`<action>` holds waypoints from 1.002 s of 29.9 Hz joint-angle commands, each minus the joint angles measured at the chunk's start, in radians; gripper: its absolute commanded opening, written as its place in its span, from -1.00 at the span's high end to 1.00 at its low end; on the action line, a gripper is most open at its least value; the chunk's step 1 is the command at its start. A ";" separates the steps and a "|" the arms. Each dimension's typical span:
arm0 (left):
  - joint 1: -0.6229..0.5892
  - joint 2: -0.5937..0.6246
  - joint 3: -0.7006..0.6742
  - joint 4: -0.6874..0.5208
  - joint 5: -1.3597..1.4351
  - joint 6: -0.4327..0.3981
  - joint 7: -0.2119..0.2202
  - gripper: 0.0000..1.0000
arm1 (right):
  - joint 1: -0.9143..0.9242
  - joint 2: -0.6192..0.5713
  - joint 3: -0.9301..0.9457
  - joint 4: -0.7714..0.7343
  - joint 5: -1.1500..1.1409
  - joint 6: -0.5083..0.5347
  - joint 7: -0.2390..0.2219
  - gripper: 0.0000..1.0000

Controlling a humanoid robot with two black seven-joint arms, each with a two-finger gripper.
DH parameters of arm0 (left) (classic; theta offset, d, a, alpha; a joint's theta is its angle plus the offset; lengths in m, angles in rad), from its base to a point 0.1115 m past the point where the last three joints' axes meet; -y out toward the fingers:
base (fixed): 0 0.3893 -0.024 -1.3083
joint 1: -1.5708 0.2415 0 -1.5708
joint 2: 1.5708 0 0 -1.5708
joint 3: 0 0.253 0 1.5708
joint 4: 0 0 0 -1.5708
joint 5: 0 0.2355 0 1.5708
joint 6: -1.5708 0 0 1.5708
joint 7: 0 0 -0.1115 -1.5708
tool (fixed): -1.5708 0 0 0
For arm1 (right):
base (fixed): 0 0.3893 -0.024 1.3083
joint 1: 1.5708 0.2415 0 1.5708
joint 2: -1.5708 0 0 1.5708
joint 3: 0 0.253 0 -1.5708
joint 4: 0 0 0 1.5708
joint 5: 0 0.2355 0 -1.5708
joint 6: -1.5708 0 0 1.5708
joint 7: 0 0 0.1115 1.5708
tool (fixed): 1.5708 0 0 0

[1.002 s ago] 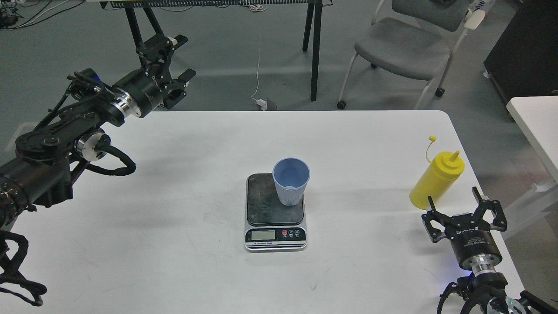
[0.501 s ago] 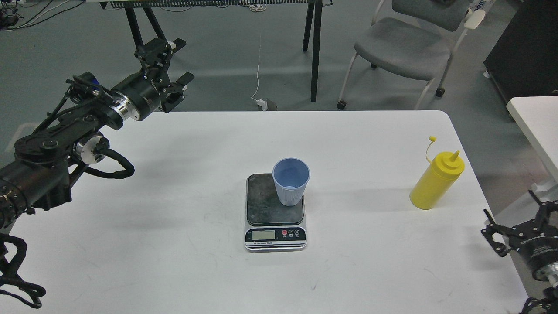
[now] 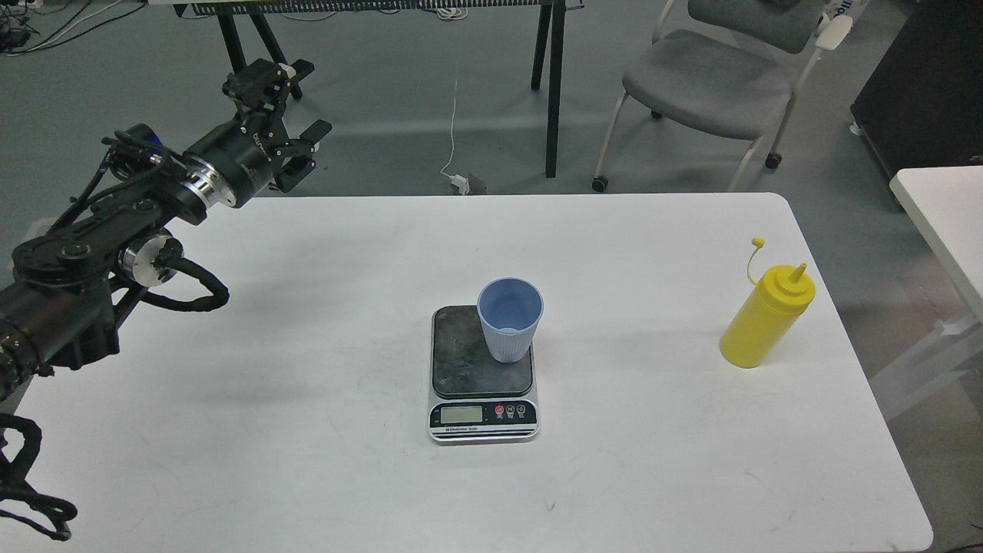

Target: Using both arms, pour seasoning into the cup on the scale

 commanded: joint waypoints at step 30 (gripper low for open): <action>0.011 0.060 -0.116 0.006 -0.003 -0.008 0.000 -0.74 | 0.117 0.462 -0.024 0.006 0.009 0.000 -0.020 -0.99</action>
